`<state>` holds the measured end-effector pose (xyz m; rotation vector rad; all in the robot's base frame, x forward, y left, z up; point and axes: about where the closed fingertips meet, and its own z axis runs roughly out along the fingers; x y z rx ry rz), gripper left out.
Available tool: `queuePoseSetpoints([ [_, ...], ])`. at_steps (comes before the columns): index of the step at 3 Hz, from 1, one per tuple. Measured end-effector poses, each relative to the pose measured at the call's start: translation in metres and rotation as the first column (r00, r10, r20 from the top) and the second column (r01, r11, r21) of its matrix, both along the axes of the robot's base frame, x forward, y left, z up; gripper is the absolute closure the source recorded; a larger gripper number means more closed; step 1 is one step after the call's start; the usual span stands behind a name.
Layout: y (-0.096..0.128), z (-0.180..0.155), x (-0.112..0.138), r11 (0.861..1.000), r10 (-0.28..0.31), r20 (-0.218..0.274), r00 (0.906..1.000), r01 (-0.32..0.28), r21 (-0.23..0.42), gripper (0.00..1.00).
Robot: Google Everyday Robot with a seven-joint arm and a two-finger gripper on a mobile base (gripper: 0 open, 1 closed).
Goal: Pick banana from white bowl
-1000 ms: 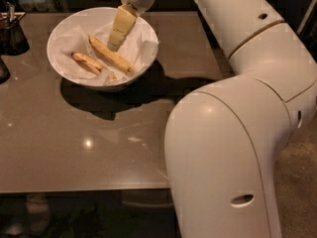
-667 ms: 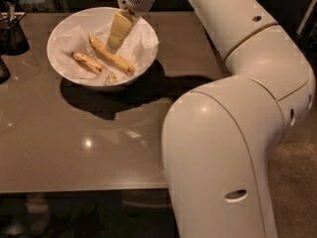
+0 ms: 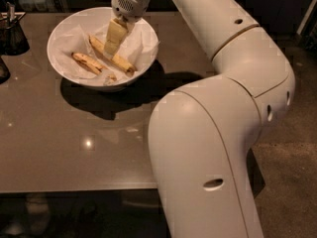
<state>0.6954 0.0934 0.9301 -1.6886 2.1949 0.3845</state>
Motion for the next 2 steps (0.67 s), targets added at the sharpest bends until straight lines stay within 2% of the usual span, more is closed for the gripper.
queuePoseSetpoints([
  [2,0.010,-0.033,0.012,1.000,0.015,-0.057,0.9982,-0.016,-0.010,0.32],
])
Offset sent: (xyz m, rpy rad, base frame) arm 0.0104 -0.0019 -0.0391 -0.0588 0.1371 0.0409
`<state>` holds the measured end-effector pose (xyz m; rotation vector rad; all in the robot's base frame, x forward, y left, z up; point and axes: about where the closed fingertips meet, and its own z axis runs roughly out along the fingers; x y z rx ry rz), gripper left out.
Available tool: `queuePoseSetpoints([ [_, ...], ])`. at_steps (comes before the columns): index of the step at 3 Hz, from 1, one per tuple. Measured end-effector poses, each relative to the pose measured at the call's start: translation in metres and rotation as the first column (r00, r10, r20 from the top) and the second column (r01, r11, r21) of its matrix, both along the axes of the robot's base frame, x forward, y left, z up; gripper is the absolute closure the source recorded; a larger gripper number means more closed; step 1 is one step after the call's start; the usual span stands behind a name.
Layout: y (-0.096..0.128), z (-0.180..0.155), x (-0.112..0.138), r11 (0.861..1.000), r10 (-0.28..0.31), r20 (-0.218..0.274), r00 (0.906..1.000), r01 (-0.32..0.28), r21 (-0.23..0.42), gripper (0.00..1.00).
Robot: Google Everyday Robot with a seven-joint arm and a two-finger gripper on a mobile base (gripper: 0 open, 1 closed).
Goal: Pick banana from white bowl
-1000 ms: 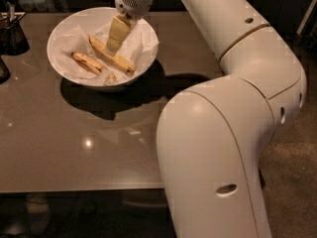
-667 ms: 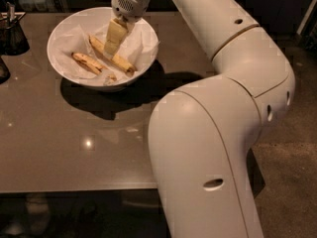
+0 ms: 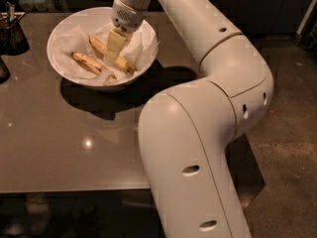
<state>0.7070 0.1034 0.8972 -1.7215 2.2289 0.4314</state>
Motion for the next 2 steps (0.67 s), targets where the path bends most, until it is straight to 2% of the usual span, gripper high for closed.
queuePoseSetpoints([
  [1,-0.0009,-0.0055,0.0060,1.000,-0.003,-0.002,1.0000,0.003,-0.002,0.34],
  [2,-0.0033,-0.0116,0.0124,1.000,-0.010,-0.004,0.9999,0.010,-0.006,0.42],
])
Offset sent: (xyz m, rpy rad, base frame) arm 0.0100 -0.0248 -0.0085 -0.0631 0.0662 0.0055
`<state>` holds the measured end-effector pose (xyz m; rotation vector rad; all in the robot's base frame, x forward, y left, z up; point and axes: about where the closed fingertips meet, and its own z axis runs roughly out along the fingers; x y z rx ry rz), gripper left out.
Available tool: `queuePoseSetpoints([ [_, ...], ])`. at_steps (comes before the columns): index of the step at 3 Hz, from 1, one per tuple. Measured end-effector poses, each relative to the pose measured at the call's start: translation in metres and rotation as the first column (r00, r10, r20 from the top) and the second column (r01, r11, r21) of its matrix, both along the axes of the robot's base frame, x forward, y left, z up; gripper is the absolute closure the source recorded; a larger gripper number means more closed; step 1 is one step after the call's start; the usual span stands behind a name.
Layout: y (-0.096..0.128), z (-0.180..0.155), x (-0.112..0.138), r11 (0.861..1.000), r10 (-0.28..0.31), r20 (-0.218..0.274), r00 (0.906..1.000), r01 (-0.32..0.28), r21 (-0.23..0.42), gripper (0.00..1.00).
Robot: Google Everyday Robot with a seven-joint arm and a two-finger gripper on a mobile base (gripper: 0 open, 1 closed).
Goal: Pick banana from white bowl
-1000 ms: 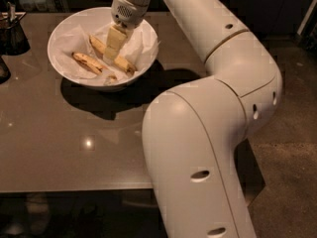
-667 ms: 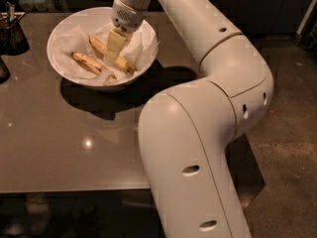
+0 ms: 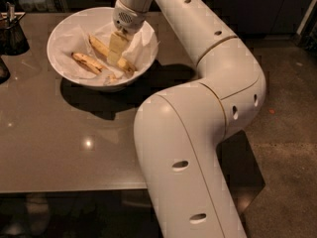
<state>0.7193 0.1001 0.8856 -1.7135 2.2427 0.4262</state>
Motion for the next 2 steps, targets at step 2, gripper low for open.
queuePoseSetpoints([
  [2,0.0000,-0.0102,0.0075,1.000,-0.005,-0.005,1.0000,0.005,-0.014,0.42],
])
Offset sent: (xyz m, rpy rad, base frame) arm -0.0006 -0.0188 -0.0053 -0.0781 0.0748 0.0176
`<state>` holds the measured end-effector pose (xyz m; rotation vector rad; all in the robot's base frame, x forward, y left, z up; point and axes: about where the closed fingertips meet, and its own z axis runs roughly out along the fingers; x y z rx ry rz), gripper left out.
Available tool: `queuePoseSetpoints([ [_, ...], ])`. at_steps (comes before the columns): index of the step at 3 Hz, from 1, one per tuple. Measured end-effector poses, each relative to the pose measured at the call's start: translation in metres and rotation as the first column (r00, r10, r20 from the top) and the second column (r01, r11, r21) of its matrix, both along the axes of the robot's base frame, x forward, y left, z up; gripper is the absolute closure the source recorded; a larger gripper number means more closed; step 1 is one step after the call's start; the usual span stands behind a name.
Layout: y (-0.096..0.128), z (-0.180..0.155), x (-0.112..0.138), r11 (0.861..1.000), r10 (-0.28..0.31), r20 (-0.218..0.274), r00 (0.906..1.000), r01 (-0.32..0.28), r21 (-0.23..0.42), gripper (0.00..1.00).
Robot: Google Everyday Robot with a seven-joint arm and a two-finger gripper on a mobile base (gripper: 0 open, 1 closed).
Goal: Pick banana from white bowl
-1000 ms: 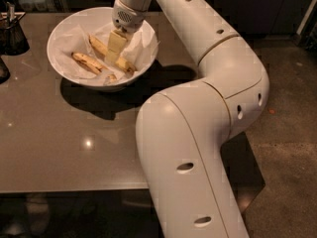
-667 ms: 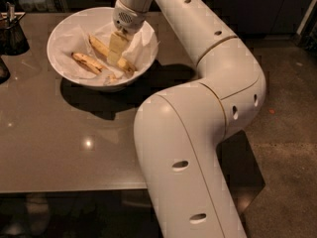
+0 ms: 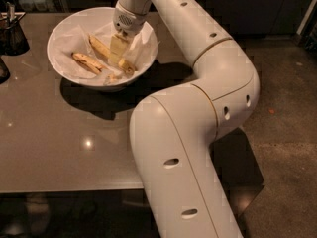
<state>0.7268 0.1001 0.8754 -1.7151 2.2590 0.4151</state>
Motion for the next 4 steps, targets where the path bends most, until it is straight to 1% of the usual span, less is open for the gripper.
queuePoseSetpoints([
  [3,0.009,-0.025,0.005,1.000,0.008,-0.036,0.9993,-0.009,-0.029,0.42],
  [4,0.009,-0.022,0.005,1.000,0.007,-0.036,0.9993,-0.008,-0.029,0.61],
])
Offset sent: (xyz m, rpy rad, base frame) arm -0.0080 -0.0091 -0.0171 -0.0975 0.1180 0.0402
